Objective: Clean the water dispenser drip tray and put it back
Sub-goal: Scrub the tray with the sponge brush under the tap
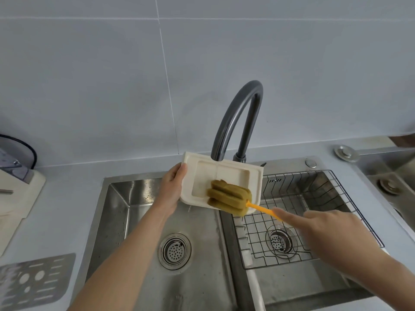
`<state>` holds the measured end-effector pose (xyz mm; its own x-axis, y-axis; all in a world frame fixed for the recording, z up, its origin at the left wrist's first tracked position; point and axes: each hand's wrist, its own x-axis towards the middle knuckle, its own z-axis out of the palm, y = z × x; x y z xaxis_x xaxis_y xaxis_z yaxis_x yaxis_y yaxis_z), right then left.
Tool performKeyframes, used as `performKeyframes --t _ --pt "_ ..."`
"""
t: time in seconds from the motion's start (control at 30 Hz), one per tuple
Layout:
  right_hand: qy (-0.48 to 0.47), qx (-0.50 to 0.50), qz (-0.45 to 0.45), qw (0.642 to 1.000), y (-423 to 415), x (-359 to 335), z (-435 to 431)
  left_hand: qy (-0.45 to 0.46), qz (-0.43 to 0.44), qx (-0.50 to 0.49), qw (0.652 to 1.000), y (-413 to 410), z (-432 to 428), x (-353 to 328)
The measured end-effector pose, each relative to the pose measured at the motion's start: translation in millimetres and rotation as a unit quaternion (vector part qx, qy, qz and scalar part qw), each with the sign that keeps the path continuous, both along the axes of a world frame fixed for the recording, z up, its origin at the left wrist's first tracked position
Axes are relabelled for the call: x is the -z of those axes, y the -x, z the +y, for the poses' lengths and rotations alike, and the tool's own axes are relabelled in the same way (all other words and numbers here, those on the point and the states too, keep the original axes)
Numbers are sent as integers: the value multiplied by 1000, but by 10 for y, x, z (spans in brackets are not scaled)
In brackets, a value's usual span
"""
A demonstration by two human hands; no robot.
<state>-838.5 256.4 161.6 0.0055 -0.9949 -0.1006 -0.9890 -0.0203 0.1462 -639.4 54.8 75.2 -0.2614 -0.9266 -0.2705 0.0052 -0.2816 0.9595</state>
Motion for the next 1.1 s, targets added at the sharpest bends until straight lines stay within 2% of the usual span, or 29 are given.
performKeyframes --t 0.2,0.3,0.4,0.6,0.77,0.87,1.1 --pt "44 21 -22 999 -16 -19 -174 -21 -31 12 999 -166 -50 -9" --pt "-35 19 -1 999 -148 -78 -350 -34 -35 22 999 -201 -54 -10" --pt "-18 -3 -6 1000 -161 16 -465 -43 -47 30 997 -241 -68 -11" --pt "-20 56 -46 997 -188 118 -640 -2 -46 23 999 -316 -49 -54" --pt "-47 97 -156 982 -126 125 -632 45 -49 0 998 -428 -59 -43" --pt "-68 122 -188 972 -112 152 -559 54 -54 -40 996 -534 -101 6" --pt "-95 148 -153 973 -276 265 -366 71 -47 -69 994 -632 -86 106"
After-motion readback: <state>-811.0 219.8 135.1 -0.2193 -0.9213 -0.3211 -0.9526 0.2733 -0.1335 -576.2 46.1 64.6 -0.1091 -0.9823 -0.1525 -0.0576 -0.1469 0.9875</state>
